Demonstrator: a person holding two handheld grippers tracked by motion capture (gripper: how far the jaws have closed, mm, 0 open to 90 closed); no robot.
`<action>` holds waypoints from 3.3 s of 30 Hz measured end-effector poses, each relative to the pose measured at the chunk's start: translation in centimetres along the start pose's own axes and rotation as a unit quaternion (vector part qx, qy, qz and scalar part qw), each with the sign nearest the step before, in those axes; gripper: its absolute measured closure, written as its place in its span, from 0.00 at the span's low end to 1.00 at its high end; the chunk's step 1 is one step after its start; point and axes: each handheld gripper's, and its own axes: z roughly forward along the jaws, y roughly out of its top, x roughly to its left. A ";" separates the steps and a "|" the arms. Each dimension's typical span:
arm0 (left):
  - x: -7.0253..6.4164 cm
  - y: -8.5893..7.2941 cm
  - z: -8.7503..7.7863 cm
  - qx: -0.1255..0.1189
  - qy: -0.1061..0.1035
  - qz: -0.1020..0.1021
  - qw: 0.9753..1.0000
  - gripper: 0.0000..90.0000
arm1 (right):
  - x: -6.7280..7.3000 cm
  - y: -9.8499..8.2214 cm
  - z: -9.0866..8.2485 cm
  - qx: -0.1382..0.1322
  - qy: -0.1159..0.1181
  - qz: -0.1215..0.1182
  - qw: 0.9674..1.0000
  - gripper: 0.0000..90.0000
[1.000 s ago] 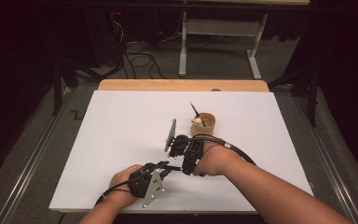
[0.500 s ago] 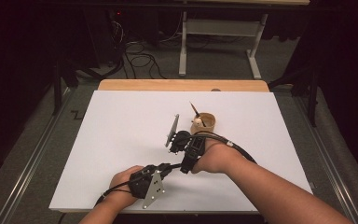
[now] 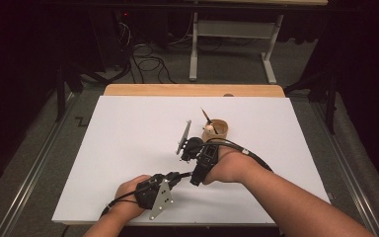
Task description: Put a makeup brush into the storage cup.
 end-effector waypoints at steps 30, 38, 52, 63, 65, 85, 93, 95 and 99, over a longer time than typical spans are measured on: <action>0.9 -0.9 -0.2 0.005 0.011 -0.027 1.000 0.88 | -1.4 -2.7 -1.0 -0.002 -0.030 0.017 0.999 0.07; 1.4 -1.2 -0.4 0.006 0.016 -0.037 0.999 0.88 | -1.9 -3.5 -1.4 -0.006 -0.036 0.025 0.999 0.07; 2.1 -1.9 -1.0 0.005 0.034 -0.052 0.998 0.88 | -2.7 -5.5 -1.3 0.001 -0.043 0.044 0.998 0.07; 2.3 -2.2 -1.0 0.009 0.035 -0.059 0.998 0.88 | -3.3 -6.7 -0.5 0.000 -0.042 0.059 0.997 0.08; 2.3 -2.2 -1.1 0.010 0.035 -0.058 0.998 0.88 | -3.5 -7.0 -0.1 0.000 -0.045 0.061 0.997 0.08; 2.5 -2.7 -0.6 0.025 0.041 -0.103 0.994 0.88 | -5.5 -12.5 4.6 -0.114 -0.056 0.150 0.981 0.08; 3.0 -3.4 -0.3 0.038 0.050 -0.149 0.987 0.88 | -6.0 -14.9 5.8 -0.177 -0.084 0.172 0.965 0.08; 3.0 -3.5 -0.2 0.041 0.050 -0.158 0.985 0.88 | -5.9 -15.3 6.2 -0.195 -0.084 0.177 0.961 0.08; 3.1 -3.7 -0.2 0.043 0.054 -0.174 0.982 0.88 | -5.7 -16.1 6.7 -0.232 -0.092 0.184 0.951 0.08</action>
